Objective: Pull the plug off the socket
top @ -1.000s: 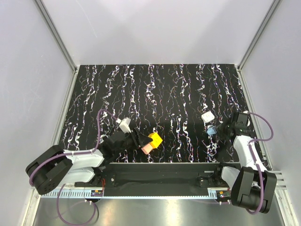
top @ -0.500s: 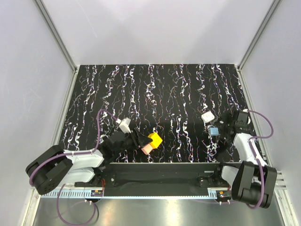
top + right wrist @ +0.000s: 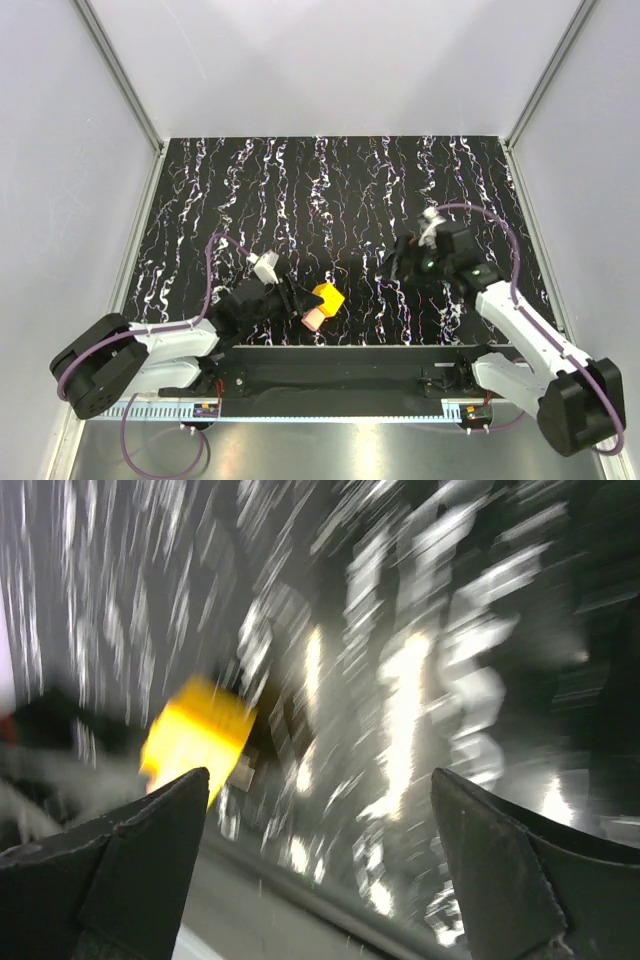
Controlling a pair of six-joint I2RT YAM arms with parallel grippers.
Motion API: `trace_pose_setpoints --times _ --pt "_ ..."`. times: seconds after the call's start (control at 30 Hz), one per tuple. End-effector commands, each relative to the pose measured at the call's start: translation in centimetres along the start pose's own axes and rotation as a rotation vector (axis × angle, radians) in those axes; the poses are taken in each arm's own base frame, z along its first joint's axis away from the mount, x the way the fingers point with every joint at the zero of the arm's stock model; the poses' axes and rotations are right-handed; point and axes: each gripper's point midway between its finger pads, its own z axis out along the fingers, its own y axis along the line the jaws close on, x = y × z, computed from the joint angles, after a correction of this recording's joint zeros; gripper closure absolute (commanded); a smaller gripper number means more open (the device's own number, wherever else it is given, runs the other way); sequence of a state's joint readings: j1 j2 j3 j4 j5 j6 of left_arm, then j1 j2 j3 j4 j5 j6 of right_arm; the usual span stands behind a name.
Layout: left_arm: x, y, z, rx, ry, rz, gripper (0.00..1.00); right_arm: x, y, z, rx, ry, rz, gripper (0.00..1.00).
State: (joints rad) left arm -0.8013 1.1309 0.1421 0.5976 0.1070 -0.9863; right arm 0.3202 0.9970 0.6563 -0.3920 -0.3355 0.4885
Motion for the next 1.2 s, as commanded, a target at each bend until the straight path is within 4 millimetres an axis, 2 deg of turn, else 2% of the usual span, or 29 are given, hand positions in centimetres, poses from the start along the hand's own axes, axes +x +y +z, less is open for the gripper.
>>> trace_pose_setpoints --times 0.0,0.07,0.1,0.13,0.17,0.3,0.43,0.7,0.83,1.0,1.17 --pt "0.6 1.3 -0.3 -0.069 0.041 0.045 1.00 3.9 4.4 0.6 -0.201 0.100 -0.138 0.07" --pt "0.7 1.0 -0.3 -0.064 0.057 0.052 1.00 6.3 5.5 1.1 -0.248 0.148 -0.187 0.09" --pt "0.4 0.5 -0.1 -0.053 0.061 0.062 1.00 6.5 6.3 1.4 -0.280 0.141 -0.213 0.09" --pt "0.6 0.7 -0.1 -0.065 0.073 0.064 1.00 7.1 6.2 2.0 -0.267 0.158 -0.230 0.07" --pt "0.6 0.7 -0.1 -0.067 0.079 0.067 1.00 8.2 6.8 2.3 -0.279 0.181 -0.280 0.05" --pt "0.4 0.1 0.3 -0.049 0.094 0.060 1.00 9.6 7.9 4.0 -0.271 0.211 -0.416 0.05" --pt "0.5 0.1 0.8 -0.045 0.111 0.050 1.00 9.7 8.5 5.7 -0.269 0.188 -0.497 0.06" --pt "0.1 0.7 1.1 -0.049 0.124 0.047 1.00 7.8 10.6 6.4 -0.355 0.042 -0.642 0.08" --pt "0.1 1.1 1.1 -0.051 0.126 0.052 1.00 8.6 11.3 7.2 -0.425 0.067 -0.709 0.14" --pt "0.0 0.9 1.3 -0.027 0.132 0.049 1.00 9.0 10.9 8.4 -0.430 0.081 -0.782 0.11" --pt "0.0 0.8 1.3 -0.008 0.143 0.051 1.00 8.5 11.1 8.8 -0.441 0.038 -0.803 0.09"
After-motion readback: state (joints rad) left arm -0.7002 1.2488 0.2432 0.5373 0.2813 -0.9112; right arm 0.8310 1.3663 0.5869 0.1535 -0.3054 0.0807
